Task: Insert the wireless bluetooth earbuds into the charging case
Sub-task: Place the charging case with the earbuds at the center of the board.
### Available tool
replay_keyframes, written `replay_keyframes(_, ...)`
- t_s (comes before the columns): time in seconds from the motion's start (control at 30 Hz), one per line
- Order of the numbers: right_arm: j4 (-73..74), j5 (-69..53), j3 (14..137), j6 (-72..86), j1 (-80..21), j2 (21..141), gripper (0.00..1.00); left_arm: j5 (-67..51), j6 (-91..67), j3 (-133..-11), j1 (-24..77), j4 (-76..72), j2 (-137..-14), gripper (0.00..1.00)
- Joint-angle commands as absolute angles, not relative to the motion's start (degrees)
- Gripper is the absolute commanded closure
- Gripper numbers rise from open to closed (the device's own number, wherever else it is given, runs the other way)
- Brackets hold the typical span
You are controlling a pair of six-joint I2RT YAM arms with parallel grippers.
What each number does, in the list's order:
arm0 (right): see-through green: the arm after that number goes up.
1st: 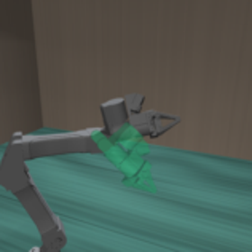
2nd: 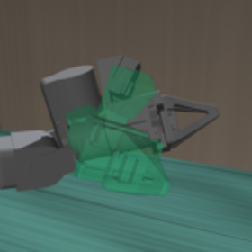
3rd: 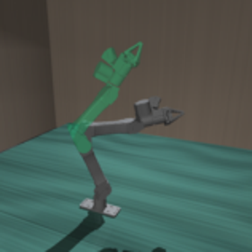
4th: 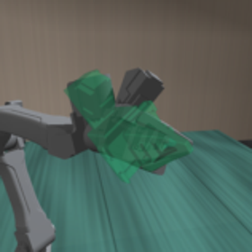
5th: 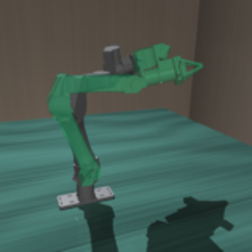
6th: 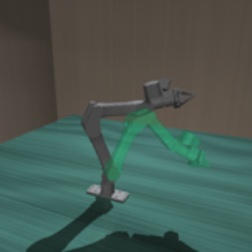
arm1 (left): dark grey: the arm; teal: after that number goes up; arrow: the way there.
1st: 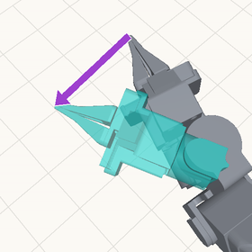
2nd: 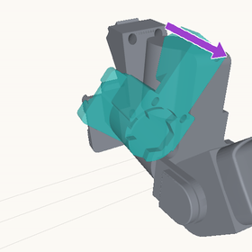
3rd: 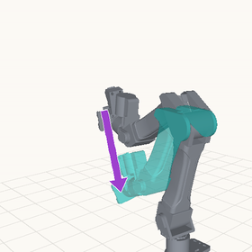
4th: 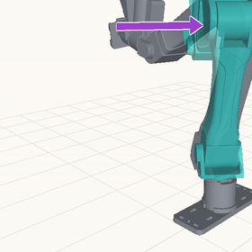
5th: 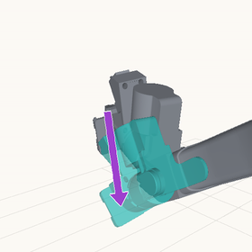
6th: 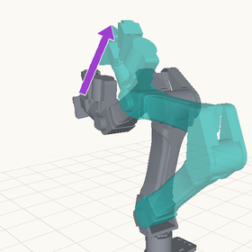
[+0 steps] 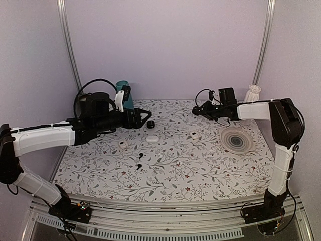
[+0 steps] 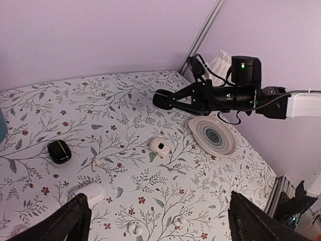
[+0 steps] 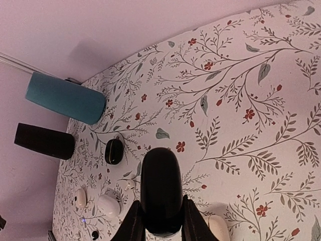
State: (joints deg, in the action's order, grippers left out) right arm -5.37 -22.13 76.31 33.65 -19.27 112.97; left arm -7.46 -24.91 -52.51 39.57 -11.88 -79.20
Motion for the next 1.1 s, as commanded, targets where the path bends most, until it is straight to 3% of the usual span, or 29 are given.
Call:
replay_keyframes(0.0, -1.92, -26.13, 81.95, 35.05, -17.69, 119.35, 0.97, -8.15, -23.45, -51.54, 38.25, -12.19, -76.34, 0.04)
replay_keyframes(0.33, 3.65, -29.43, 92.92, 36.21, -17.50, 130.31, 0.96, -5.64, -24.53, -49.28, 37.97, -13.01, -73.37, 0.04)
replay_keyframes(0.7, 7.56, -29.12, 94.21, 34.48, -17.24, 132.36, 0.84, -4.31, -22.33, -51.83, 37.67, -8.62, -74.09, 0.04)
replay_keyframes(0.9, 8.71, -26.35, 93.35, 33.05, -17.23, 130.27, 0.60, -5.04, -21.73, -53.43, 37.70, -8.35, -75.85, 0.04)
replay_keyframes(1.07, 8.57, -23.65, 91.75, 31.30, -17.23, 126.68, 0.47, -5.44, -21.85, -54.13, 37.69, -8.68, -76.87, 0.04)
